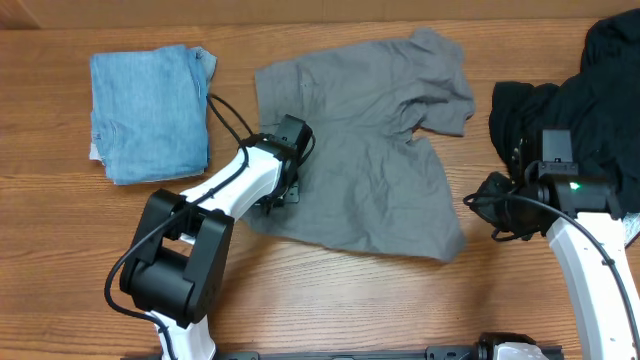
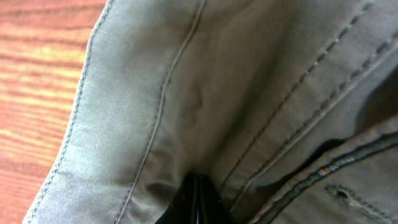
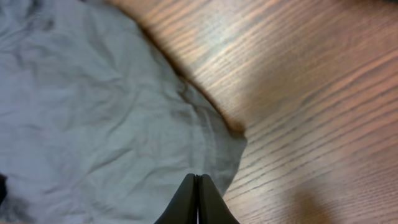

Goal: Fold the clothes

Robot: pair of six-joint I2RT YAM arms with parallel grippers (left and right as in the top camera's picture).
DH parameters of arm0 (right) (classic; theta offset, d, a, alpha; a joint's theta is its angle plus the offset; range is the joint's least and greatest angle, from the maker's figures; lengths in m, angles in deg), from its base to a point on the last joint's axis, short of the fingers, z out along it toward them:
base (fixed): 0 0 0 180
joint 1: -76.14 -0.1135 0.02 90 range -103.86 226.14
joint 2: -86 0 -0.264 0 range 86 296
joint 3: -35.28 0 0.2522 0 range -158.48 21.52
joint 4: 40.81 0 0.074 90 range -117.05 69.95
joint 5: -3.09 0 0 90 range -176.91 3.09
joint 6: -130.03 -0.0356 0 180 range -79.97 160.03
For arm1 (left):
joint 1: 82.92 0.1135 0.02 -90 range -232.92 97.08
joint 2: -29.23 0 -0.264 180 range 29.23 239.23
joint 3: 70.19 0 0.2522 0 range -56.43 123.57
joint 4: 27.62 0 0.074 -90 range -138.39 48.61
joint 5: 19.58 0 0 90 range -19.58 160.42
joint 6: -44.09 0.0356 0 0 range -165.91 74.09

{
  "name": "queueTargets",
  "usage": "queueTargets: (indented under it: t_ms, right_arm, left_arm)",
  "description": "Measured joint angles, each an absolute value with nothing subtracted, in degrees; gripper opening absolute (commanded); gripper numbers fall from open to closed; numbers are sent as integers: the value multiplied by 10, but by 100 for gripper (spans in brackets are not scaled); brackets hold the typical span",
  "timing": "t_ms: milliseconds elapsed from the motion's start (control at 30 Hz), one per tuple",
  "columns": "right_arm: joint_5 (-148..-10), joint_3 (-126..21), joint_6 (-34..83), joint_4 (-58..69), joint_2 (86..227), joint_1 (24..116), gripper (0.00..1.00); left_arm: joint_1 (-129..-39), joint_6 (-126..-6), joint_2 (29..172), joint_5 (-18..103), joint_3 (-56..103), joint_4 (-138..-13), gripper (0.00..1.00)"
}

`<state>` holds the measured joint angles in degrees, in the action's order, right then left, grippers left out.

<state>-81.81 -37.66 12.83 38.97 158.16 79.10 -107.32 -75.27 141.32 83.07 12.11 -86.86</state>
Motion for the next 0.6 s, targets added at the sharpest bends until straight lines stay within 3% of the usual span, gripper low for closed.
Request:
queueTargets:
  t_ms: [133,167,200,233,267,333,400,600]
  right_arm:
    - [-818,-326,118,366,1582,791,4]
    - [-817,-308,113,359,1582,791,18]
    - [-811,-289,108,348,1582,791,41]
    - [-803,-274,102,342,1583,792,54]
    - [-800,-266,102,337,1583,792,75]
    - [-761,-228,96,309,1584,797,93]
    - [-739,-209,94,302,1584,798,99]
    - [-697,-162,72,221,1584,799,99]
  left_arm:
    - [-1073,-771,1410,835,116,-868,4]
    - [-1073,-773,1410,835,115,-867,4]
    - [-1073,-774,1408,835,114,-866,4]
    - [-1074,-774,1408,836,113,-866,4]
    - [-1074,-774,1407,836,113,-866,4]
    - [-1074,-775,1402,837,107,-866,4]
    - [-1074,-775,1396,839,100,-866,4]
    - [-1074,-773,1387,841,88,-866,4]
